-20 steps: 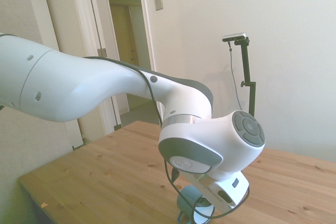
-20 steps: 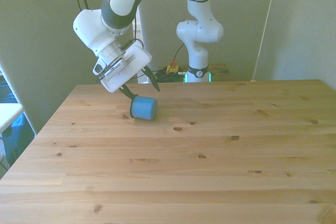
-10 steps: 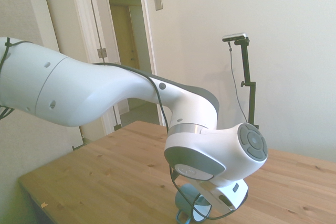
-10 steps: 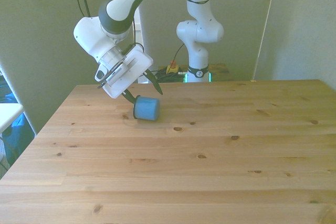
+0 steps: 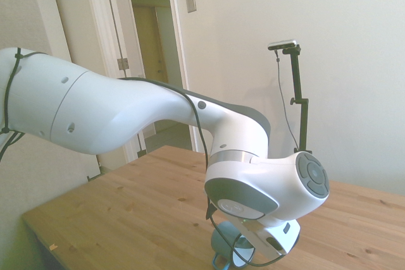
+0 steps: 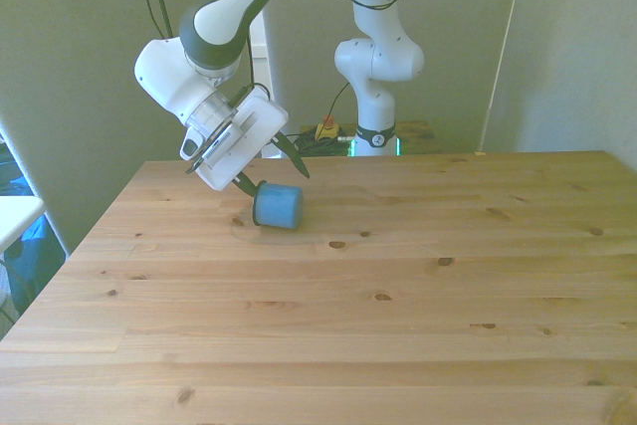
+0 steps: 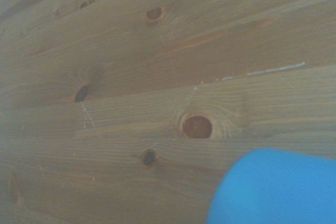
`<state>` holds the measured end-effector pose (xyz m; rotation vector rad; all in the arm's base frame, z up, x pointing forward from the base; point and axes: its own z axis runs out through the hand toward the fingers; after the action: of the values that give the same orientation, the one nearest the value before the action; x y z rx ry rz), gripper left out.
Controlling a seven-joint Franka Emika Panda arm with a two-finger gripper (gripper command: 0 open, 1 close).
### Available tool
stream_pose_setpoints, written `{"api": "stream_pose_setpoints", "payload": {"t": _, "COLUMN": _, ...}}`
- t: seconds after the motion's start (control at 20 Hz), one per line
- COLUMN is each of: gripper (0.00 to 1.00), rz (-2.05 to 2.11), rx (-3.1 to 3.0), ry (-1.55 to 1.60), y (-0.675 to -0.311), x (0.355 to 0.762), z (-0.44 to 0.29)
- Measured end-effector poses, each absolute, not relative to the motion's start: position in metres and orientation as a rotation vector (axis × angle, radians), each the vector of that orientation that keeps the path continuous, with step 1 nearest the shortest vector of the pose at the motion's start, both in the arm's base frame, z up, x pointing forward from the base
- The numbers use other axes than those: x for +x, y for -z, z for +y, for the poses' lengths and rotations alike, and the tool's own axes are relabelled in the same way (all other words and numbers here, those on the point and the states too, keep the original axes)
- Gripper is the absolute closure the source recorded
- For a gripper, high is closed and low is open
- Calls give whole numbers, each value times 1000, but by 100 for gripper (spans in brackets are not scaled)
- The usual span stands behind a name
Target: Flip the mug upright
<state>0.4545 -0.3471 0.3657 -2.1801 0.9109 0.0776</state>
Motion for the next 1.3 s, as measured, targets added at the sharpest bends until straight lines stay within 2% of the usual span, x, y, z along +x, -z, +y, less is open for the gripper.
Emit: {"api": "stream_pose_setpoints", "payload": {"t": 1.3, "gripper": 100, "rz": 875, "rx": -2185, "ry": -99, "y": -366, "x": 465, "z": -340}}
